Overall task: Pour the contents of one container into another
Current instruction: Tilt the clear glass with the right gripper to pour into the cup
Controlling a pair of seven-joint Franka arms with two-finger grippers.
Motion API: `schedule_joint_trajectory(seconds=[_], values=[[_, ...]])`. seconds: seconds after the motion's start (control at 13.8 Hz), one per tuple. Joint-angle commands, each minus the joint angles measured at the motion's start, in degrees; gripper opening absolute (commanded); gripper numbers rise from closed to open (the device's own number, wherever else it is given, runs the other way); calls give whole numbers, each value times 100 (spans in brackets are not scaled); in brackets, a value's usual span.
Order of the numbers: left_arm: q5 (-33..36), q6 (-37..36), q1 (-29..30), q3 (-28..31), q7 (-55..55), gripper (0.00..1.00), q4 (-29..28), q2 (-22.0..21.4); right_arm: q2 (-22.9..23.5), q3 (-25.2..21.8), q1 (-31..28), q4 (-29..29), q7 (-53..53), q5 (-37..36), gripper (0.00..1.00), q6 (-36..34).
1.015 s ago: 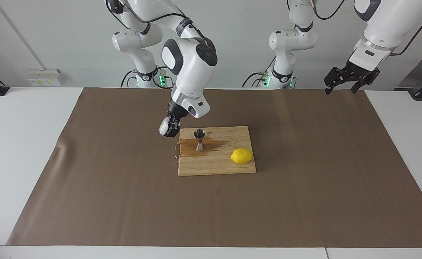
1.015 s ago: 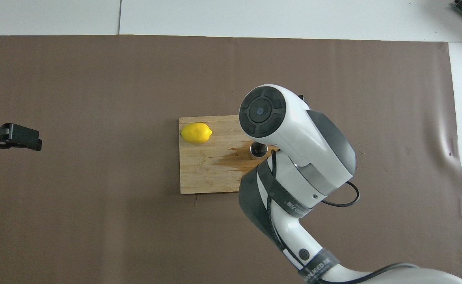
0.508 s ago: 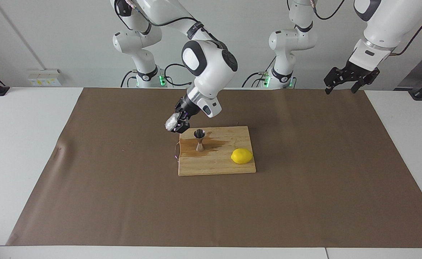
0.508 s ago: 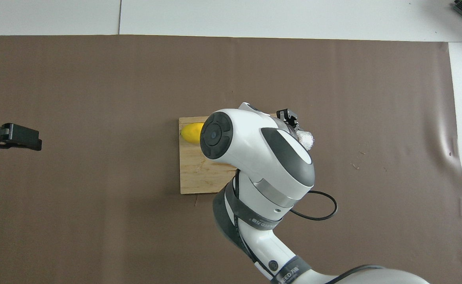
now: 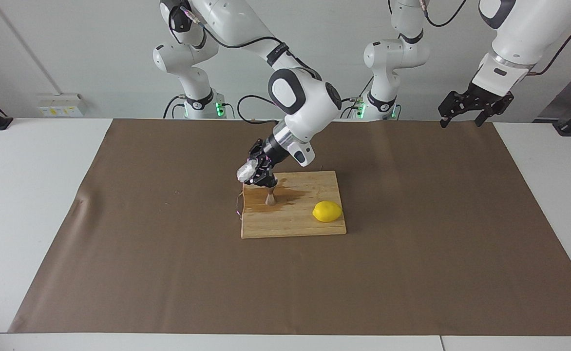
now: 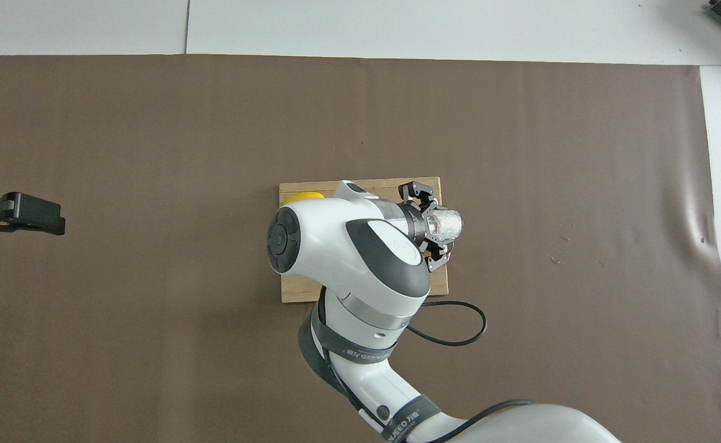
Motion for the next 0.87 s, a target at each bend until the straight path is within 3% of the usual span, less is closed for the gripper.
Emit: schedule_joint_trajectory(seconds=[0.0,0.8], values=[[-62,-74,47,-5,53,100,-15,-26,187,14,90,199,154,-305,0,-94],[-62,-83,47,-5,53,100,-15,-26,188,14,346,-65,208,-1088,0,-15]])
